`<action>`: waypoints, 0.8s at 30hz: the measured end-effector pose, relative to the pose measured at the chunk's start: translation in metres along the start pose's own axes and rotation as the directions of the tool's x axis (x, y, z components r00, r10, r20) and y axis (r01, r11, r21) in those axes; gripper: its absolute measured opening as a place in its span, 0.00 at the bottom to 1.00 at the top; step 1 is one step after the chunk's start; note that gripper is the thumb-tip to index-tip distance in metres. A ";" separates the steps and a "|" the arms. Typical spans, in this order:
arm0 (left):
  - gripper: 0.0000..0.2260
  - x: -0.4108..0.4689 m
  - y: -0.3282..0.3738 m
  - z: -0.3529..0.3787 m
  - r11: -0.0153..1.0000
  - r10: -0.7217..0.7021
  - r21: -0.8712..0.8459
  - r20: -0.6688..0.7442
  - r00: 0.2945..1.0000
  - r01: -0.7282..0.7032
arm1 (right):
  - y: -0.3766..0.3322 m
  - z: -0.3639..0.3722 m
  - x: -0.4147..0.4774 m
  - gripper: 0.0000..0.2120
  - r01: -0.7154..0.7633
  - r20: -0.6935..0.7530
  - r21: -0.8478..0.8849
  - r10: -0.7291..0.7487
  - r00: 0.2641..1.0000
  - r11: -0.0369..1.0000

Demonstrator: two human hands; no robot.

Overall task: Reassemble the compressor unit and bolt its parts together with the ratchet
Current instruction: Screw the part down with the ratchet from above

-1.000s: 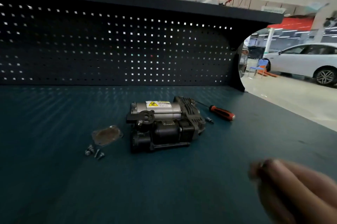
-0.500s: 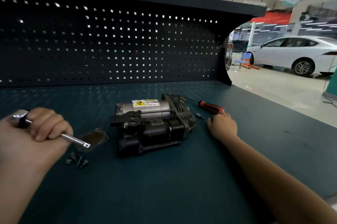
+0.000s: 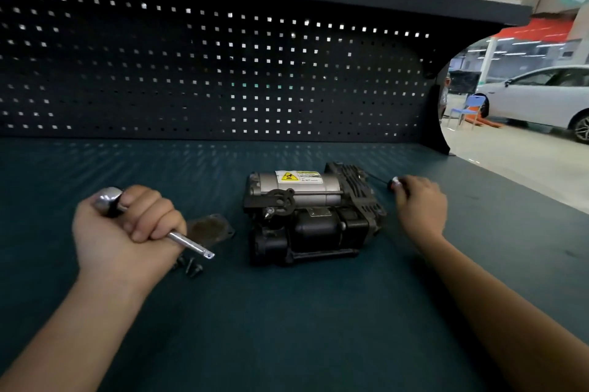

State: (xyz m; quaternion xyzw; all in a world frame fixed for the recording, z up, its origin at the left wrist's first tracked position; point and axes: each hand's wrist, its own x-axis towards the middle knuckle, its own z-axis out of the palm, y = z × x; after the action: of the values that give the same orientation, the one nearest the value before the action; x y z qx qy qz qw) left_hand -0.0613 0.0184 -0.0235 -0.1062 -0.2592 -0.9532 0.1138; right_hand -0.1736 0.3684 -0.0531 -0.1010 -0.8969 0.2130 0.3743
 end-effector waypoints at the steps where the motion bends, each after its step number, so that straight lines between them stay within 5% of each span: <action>1: 0.07 0.000 0.003 0.005 0.999 -0.037 0.001 -0.070 0.997 0.037 | -0.014 -0.013 -0.006 0.11 0.005 -0.052 0.212 0.006 0.999 0.977; 5: 0.07 -0.004 0.006 0.017 0.989 -0.064 -0.140 -0.143 0.988 0.044 | -0.098 -0.065 -0.071 0.08 0.294 -0.079 0.682 -0.332 0.940 0.670; 8: 0.08 -0.009 0.009 0.023 0.977 -0.071 -0.208 -0.126 0.990 0.043 | -0.147 -0.078 -0.133 0.15 0.248 0.114 0.825 -0.579 0.807 0.507; 13: 0.08 -0.015 0.018 0.026 0.977 -0.019 -0.214 -0.092 0.996 -0.001 | -0.179 -0.072 -0.154 0.12 -0.149 0.373 0.899 -0.540 0.754 0.412; 24: 0.09 -0.019 0.025 0.027 0.956 -0.009 -0.292 -0.117 0.993 -0.026 | -0.188 -0.061 -0.164 0.16 -0.140 0.304 0.926 -0.474 0.826 0.350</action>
State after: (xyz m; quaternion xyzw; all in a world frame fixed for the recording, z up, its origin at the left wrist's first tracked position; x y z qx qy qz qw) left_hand -0.0328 0.0150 0.0063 -0.0671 -0.1078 -0.9851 0.1159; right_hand -0.0191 0.1642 -0.0322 0.2864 -0.6890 0.6542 0.1236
